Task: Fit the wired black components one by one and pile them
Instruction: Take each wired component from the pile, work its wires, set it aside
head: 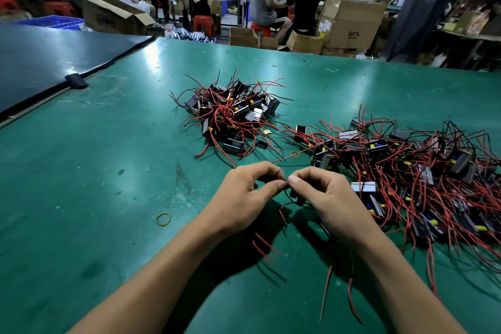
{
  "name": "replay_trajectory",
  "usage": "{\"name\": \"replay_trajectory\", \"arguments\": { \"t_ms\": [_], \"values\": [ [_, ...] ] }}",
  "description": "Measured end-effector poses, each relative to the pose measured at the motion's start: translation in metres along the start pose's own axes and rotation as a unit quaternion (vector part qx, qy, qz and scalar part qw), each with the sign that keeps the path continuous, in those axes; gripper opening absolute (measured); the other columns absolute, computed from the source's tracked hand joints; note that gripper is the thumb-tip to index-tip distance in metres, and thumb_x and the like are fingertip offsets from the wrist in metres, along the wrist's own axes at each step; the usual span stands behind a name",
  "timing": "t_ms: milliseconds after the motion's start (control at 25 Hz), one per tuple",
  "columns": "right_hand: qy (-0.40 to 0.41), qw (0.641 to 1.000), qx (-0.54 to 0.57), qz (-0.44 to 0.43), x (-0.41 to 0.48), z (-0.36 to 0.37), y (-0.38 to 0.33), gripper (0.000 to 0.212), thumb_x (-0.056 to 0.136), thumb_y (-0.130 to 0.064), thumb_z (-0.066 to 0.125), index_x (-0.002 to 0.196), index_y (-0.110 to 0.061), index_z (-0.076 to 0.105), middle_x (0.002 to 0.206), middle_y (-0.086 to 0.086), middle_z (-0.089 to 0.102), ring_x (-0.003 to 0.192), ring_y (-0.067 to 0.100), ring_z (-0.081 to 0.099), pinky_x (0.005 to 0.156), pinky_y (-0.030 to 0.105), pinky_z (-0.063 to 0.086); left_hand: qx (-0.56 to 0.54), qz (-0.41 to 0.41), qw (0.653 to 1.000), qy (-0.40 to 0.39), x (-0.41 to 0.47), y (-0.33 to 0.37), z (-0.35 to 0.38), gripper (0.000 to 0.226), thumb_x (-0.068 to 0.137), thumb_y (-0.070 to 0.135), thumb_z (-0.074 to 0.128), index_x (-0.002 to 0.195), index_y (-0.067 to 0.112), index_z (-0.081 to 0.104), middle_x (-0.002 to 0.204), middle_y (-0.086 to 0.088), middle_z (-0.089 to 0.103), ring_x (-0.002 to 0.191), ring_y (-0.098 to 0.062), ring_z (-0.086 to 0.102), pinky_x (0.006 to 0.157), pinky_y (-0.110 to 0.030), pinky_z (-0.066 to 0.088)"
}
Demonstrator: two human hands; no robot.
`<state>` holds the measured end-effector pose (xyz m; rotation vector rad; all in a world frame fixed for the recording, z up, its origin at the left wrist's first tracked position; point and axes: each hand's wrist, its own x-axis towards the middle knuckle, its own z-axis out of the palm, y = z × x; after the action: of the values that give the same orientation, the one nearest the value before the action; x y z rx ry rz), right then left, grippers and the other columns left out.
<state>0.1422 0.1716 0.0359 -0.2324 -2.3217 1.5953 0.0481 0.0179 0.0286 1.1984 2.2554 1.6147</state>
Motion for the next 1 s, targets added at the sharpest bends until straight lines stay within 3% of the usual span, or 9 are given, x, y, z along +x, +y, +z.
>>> {"name": "replay_trajectory", "arguments": {
  "t_ms": [80, 160, 280, 640, 760, 920, 1000],
  "values": [
    [0.039, 0.996, -0.061, -0.055, -0.001, 0.001, 0.001, 0.007, 0.09, -0.019, 0.072, 0.092, -0.026, 0.074, 0.08, -0.01, 0.072, 0.068, 0.003, 0.062, 0.065, 0.019, 0.049, -0.044, -0.038, 0.998, -0.006, 0.0, 0.001, -0.001, 0.005, 0.091, 0.008, 0.065, 0.088, 0.009, 0.068, 0.079, 0.004, 0.073, 0.072, -0.003, 0.065, 0.071, -0.025, 0.051],
    [0.058, 0.987, -0.102, -0.109, -0.002, 0.002, 0.003, 0.017, 0.087, -0.017, 0.076, 0.1, -0.028, 0.075, 0.086, -0.014, 0.072, 0.072, 0.005, 0.065, 0.066, 0.018, 0.05, -0.079, -0.056, 0.995, -0.017, -0.001, 0.002, -0.002, 0.005, 0.092, 0.006, 0.064, 0.089, 0.006, 0.068, 0.08, 0.0, 0.074, 0.071, -0.002, 0.065, 0.069, -0.019, 0.05],
    [0.064, 0.972, -0.147, -0.17, 0.0, -0.001, 0.006, 0.012, 0.086, -0.017, 0.077, 0.097, -0.023, 0.077, 0.089, -0.015, 0.072, 0.076, 0.007, 0.066, 0.071, 0.014, 0.048, -0.116, -0.079, 0.99, -0.025, -0.001, 0.003, -0.003, 0.006, 0.092, 0.005, 0.063, 0.091, 0.002, 0.068, 0.084, -0.009, 0.075, 0.078, -0.011, 0.068, 0.079, -0.031, 0.053],
    [0.036, 0.958, -0.183, -0.22, 0.004, -0.006, 0.015, 0.01, 0.086, -0.024, 0.077, 0.096, -0.024, 0.073, 0.089, -0.014, 0.068, 0.078, 0.011, 0.067, 0.069, 0.031, 0.054, -0.134, -0.094, 0.985, -0.06, -0.002, 0.003, -0.009, 0.008, 0.092, 0.005, 0.063, 0.09, 0.0, 0.069, 0.081, -0.011, 0.074, 0.073, -0.012, 0.061, 0.075, -0.028, 0.048],
    [0.038, 0.951, -0.2, -0.235, 0.005, -0.005, 0.017, 0.006, 0.09, -0.025, 0.072, 0.095, -0.028, 0.07, 0.088, -0.014, 0.067, 0.079, 0.01, 0.065, 0.069, 0.033, 0.053, -0.147, -0.106, 0.981, -0.07, -0.003, 0.004, -0.01, 0.009, 0.093, 0.008, 0.063, 0.09, 0.002, 0.068, 0.078, -0.005, 0.074, 0.066, -0.007, 0.058, 0.065, -0.02, 0.045],
    [0.056, 0.939, -0.231, -0.248, 0.004, -0.003, 0.018, 0.005, 0.093, -0.025, 0.07, 0.097, -0.025, 0.07, 0.09, -0.013, 0.067, 0.079, 0.013, 0.064, 0.07, 0.041, 0.052, -0.165, -0.133, 0.976, -0.051, -0.002, 0.005, -0.009, 0.007, 0.092, 0.012, 0.065, 0.089, 0.006, 0.067, 0.08, -0.008, 0.075, 0.068, -0.022, 0.048, 0.064, -0.034, 0.037],
    [0.079, 0.917, -0.281, -0.273, 0.002, -0.002, 0.017, 0.006, 0.093, -0.026, 0.068, 0.097, -0.023, 0.071, 0.091, -0.012, 0.068, 0.077, 0.015, 0.063, 0.068, 0.042, 0.051, -0.172, -0.147, 0.973, -0.044, -0.002, 0.005, -0.008, 0.007, 0.092, 0.013, 0.066, 0.086, 0.009, 0.067, 0.08, -0.009, 0.075, 0.068, -0.024, 0.044, 0.064, -0.035, 0.035]
  ]
}}
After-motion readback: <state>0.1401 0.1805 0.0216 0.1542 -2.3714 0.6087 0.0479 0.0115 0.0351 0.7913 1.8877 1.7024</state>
